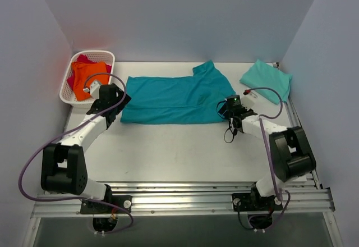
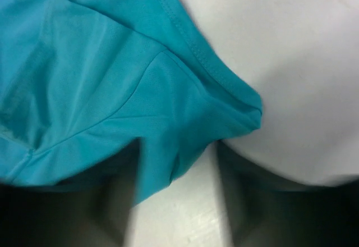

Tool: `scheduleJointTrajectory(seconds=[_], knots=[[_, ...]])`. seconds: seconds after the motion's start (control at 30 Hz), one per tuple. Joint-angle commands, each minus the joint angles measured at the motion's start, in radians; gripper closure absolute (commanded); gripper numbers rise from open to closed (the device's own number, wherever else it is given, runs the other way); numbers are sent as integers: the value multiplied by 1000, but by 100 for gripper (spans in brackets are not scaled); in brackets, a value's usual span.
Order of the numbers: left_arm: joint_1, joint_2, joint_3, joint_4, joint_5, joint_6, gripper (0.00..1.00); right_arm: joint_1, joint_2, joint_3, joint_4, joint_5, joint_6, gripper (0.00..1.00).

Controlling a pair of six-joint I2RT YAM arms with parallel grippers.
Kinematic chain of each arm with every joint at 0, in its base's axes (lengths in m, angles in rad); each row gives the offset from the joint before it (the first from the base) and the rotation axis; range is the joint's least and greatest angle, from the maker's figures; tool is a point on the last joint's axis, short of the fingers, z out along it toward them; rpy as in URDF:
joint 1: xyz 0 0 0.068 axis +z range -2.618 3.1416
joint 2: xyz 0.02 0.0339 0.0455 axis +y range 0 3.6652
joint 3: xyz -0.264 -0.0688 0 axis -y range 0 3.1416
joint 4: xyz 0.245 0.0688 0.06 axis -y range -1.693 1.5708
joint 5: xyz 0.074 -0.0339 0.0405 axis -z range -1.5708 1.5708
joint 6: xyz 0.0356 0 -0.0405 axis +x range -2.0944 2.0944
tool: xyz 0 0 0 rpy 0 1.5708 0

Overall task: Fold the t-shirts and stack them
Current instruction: Fold the flattened tshirt in 1/3 of the way

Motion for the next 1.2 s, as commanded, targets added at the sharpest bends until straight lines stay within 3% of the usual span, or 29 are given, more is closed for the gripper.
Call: scheduleJointTrajectory(seconds=[0.0, 0.03, 0.1, 0.23, 0.43, 0.7, 0.9, 1.17], knots=[[-21, -105, -39, -40, -58, -43, 0, -4, -171, -34, -148, 90, -1, 27], [-25, -122, -51, -40, -64, -46, 0, -4, -205, -46, -167, 93, -5, 17], [-39, -163, -69, -37, -82, -42, 0, -4, -291, -51, -218, 104, -13, 9], [-38, -142, -18, -40, -73, 22, 1, -3, -383, -11, -229, 96, -53, 9], [-61, -75, 104, -184, -32, 49, 0, -1, -321, 168, -296, -11, -111, 9], [-185, -230, -95, -250, -81, -63, 0, 10, -479, -102, -207, -131, -82, 9], [-265, -201, -237, -178, -137, -135, 0, 19, -451, -221, -144, -163, -71, 9], [-246, 49, -174, -43, -164, -183, 0, 17, -246, -168, -58, -183, -99, 9]])
